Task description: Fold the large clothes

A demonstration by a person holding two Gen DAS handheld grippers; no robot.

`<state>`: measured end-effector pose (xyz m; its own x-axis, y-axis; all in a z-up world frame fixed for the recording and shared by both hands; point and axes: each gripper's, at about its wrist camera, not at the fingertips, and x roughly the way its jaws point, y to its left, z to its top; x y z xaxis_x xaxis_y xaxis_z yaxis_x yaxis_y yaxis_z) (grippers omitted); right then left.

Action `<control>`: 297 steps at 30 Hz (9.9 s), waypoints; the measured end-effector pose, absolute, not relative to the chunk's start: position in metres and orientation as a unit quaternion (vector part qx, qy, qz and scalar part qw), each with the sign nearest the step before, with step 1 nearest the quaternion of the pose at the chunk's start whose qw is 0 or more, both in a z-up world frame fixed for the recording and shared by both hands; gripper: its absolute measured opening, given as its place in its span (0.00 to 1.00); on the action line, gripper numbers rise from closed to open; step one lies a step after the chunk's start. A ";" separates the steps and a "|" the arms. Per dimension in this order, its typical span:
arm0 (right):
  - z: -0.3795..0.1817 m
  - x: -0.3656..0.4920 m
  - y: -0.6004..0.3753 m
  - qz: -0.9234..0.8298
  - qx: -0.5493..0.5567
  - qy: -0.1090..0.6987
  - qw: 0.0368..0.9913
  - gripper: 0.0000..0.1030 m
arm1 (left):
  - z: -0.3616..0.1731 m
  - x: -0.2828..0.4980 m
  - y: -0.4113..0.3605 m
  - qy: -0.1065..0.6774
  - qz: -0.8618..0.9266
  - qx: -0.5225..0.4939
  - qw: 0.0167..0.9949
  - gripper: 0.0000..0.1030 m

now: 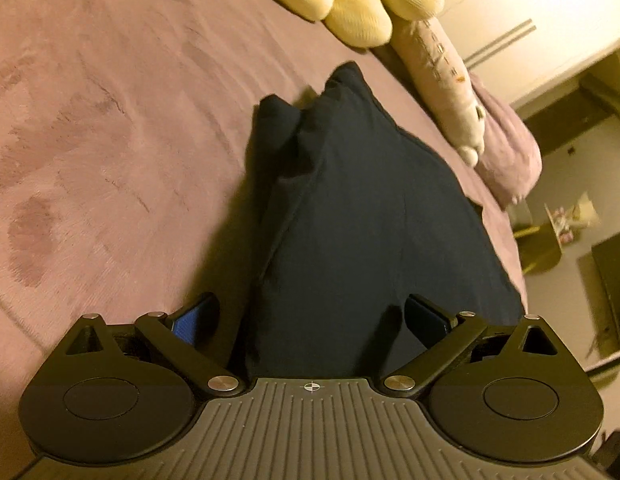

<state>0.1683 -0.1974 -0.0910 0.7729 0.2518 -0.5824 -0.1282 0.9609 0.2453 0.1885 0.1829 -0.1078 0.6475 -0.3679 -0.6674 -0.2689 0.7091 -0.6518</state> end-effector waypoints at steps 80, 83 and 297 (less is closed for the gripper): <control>-0.107 0.114 -0.409 0.075 0.427 0.243 0.868 0.07 | -0.015 0.244 -0.160 0.377 -0.335 -0.131 0.854 0.79; -0.080 0.125 -0.413 0.100 0.421 0.205 0.878 0.07 | -0.012 0.233 -0.166 0.357 -0.375 -0.130 0.846 0.94; -0.122 0.271 -0.176 0.021 0.070 0.237 0.969 0.49 | -0.053 0.290 0.010 0.346 0.062 -0.125 0.928 1.00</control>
<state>0.2711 -0.1760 -0.1218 0.8871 0.0748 -0.4555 -0.0082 0.9892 0.1466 0.2900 0.0101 -0.0529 0.7536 0.0282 -0.6567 -0.2007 0.9612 -0.1891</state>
